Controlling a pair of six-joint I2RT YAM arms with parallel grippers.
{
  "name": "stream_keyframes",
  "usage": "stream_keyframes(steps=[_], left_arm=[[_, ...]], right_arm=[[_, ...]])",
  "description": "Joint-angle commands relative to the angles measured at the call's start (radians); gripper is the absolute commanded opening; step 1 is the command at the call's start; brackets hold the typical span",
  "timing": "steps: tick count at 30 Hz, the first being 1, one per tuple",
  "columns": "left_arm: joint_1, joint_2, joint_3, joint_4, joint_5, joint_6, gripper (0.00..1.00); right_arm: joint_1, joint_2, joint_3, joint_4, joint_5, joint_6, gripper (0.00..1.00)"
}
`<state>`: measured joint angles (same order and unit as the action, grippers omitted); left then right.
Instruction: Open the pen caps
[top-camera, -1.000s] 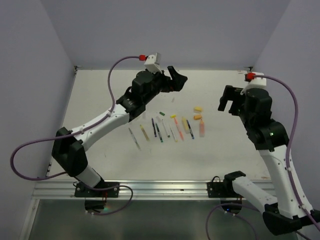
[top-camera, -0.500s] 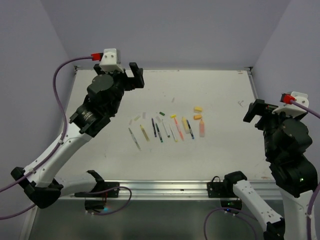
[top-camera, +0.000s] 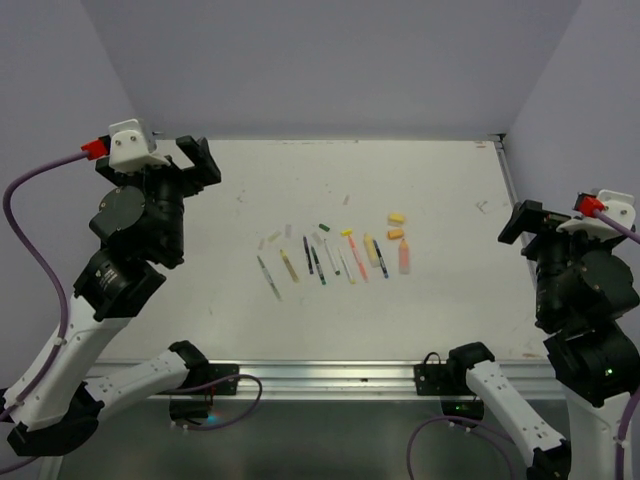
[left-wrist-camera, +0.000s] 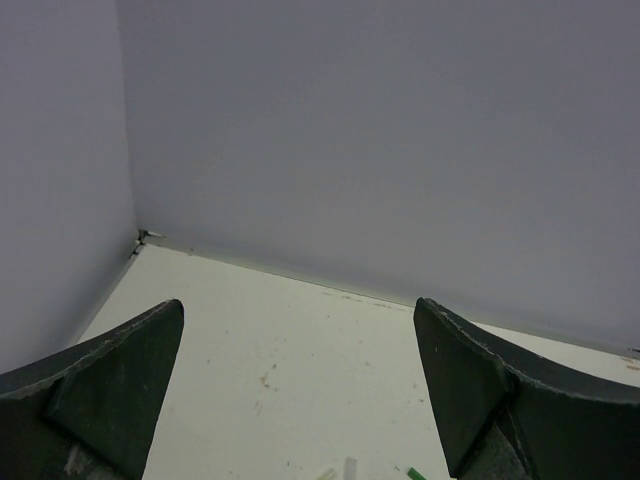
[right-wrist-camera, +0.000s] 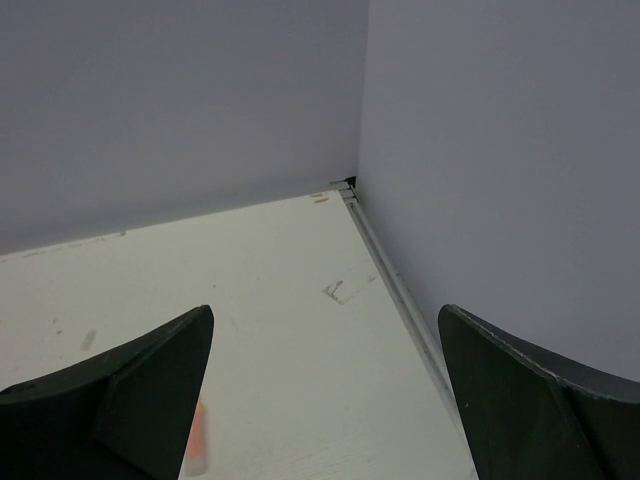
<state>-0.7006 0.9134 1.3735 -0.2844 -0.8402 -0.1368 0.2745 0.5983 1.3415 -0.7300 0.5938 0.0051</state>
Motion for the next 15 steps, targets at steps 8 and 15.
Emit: stream_keyframes(steps=[8, 15], left_arm=[[0.006, -0.03, -0.024, -0.001, -0.083, 0.023, 1.0], [0.007, -0.024, -0.019, 0.01, -0.068, 0.026, 1.0]], right_arm=[[0.0, 0.017, 0.01, 0.067, 0.0, -0.033, 0.99], [0.0, 0.009, 0.005, 0.079, -0.011, -0.033, 0.99]])
